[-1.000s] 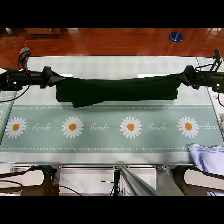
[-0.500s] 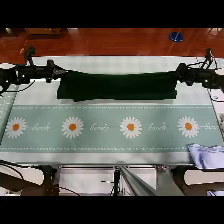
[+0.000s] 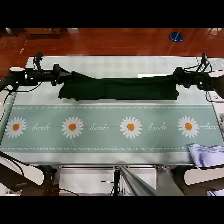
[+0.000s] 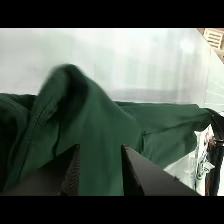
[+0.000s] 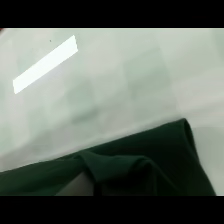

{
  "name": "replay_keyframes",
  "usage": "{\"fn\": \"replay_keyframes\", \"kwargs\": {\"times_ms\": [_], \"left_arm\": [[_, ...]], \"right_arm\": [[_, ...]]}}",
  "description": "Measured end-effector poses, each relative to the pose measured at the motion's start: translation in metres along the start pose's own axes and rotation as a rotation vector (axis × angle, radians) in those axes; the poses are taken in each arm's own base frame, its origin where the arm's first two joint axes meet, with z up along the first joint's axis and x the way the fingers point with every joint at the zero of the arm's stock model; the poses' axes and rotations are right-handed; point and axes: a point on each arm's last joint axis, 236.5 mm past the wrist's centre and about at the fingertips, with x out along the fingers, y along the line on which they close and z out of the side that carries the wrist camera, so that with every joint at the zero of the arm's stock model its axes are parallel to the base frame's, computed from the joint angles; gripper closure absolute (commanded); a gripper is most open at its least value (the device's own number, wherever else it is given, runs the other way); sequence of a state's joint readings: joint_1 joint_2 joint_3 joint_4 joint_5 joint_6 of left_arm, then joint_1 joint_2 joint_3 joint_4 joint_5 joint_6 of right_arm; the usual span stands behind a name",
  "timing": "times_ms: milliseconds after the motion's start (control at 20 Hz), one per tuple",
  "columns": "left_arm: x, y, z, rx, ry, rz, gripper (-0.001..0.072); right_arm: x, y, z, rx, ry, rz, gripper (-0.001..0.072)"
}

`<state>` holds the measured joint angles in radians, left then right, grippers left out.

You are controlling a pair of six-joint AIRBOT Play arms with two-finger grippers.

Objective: Fold the shirts.

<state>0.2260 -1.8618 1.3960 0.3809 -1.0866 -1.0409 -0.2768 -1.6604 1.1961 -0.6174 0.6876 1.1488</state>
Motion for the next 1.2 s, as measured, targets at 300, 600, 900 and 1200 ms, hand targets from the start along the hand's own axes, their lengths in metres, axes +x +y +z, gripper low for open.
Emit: {"fn": "replay_keyframes", "kwargs": {"times_ms": [300, 600, 900, 1200], "left_arm": [[-0.014, 0.008, 0.012, -0.011, -0.040, 0.010, 0.0230], [-0.066, -0.002, 0.018, -0.011, -0.046, -0.042, 0.0246], [-0.078, -0.024, -0.003, 0.009, 0.042, -0.106, 0.0247], [-0.068, -0.039, -0.019, 0.033, 0.105, -0.132, 0.0247]], "right_arm": [[-0.004, -0.001, 0.002, -0.029, 0.006, 0.003, 0.0273], [-0.057, -0.023, 0.039, -0.083, -0.044, -0.084, 0.0134], [-0.060, -0.065, 0.005, 0.026, 0.130, -0.130, 0.0131], [-0.020, -0.062, -0.036, 0.171, 0.271, -0.040, 0.0145]]}}
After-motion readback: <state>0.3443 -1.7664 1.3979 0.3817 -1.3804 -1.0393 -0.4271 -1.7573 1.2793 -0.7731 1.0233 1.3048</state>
